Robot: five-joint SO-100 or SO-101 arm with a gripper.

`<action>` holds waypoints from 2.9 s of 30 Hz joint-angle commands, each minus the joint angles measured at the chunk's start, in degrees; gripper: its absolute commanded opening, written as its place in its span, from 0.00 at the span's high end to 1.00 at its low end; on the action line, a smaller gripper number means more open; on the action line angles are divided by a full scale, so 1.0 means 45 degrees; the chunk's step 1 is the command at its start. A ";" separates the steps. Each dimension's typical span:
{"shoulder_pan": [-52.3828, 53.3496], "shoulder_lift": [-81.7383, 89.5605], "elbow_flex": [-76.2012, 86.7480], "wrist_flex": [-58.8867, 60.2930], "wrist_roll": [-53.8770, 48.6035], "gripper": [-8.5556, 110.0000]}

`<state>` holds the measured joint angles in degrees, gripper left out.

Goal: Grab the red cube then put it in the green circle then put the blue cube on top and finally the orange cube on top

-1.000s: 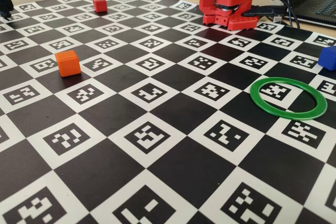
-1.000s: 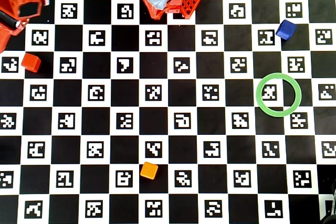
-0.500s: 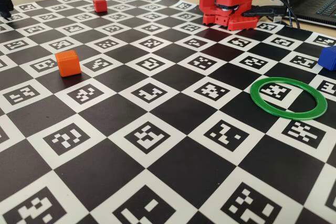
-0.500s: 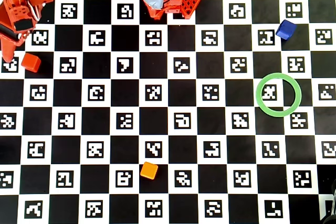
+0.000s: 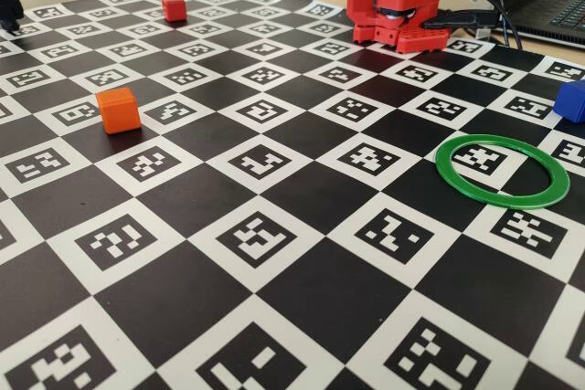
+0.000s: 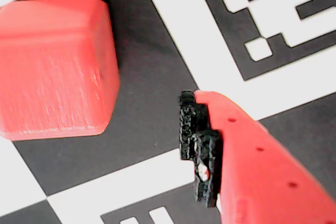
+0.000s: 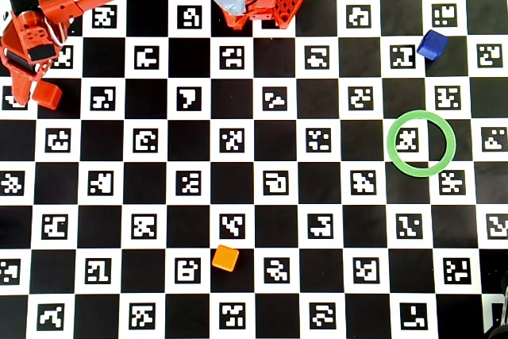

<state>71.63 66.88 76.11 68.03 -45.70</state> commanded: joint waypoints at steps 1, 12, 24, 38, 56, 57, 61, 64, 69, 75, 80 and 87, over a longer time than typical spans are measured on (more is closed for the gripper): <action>-0.0117 0.0488 -0.0059 -0.0508 -0.0156 0.57; -0.0215 0.0156 0.0566 -0.1621 -0.0762 0.57; -0.0488 0.0078 0.1387 -0.2754 -0.0664 0.57; -0.0527 -0.0039 0.1582 -0.3242 -0.0703 0.58; -0.0586 0.0039 0.1875 -0.3359 -0.0937 0.76; -0.0586 0.0059 0.1895 -0.3359 -0.0957 0.76; -0.0586 0.0195 0.2051 -0.3418 -0.0996 0.80; -0.0605 0.0469 0.2090 -0.3145 -0.0996 0.81; -0.0781 0.1758 0.2090 -0.2148 -0.0762 0.82; -0.1250 0.3691 0.1621 -0.0195 -0.0156 0.82; -0.1992 0.5293 0.1543 0.1387 0.0625 0.82; -0.3672 0.6367 0.0840 0.3730 0.2168 0.84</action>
<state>58.54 88.42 85.34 81.21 -38.85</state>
